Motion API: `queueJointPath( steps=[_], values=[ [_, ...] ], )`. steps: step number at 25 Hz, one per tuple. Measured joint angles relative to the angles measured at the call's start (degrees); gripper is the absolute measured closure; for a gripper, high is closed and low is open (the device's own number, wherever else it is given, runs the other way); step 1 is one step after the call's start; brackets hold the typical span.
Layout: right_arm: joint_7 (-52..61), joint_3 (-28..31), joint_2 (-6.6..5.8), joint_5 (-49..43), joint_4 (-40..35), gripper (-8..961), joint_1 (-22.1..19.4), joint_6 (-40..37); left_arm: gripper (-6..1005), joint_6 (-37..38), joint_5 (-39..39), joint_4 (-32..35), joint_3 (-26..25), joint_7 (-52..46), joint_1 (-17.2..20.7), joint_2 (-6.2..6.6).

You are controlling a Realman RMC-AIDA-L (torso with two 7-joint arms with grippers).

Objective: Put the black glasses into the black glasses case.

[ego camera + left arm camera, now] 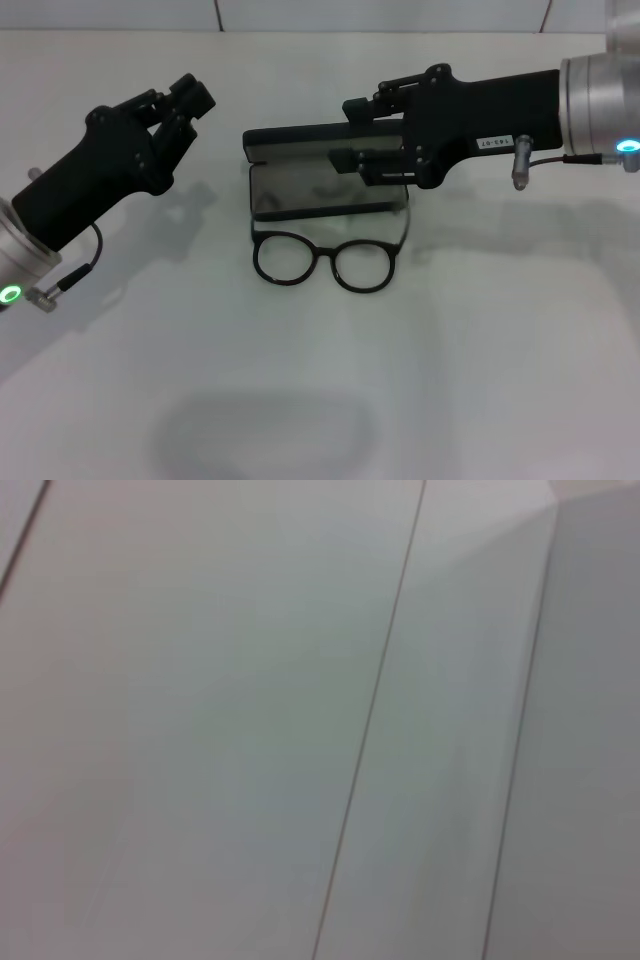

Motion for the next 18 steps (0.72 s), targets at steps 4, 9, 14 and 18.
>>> queueJointPath(
  steps=[4, 9, 14, 18],
  values=[
    [0.0, 0.1, 0.11, 0.6, -0.3, 425, -1.1, 0.8, 872, 0.0, 0.3, 0.0, 0.0, -1.4, -0.5, 0.35],
    [-0.6, 3.0, 0.03, 3.3, -1.6, 425, -3.7, 0.5, 871, -0.7, 1.6, 0.1, 0.0, -2.1, -0.9, 0.48],
    [-1.1, 7.3, 0.05, 7.3, -4.0, 425, -9.9, -1.4, 871, -2.9, 8.3, 0.1, 0.0, -6.3, -2.5, 0.83],
    [-3.2, 10.5, 0.12, 11.5, -4.2, 425, -15.8, -3.7, 872, -4.8, 12.1, 0.3, 0.0, -8.6, -4.4, 0.98]
  ],
)
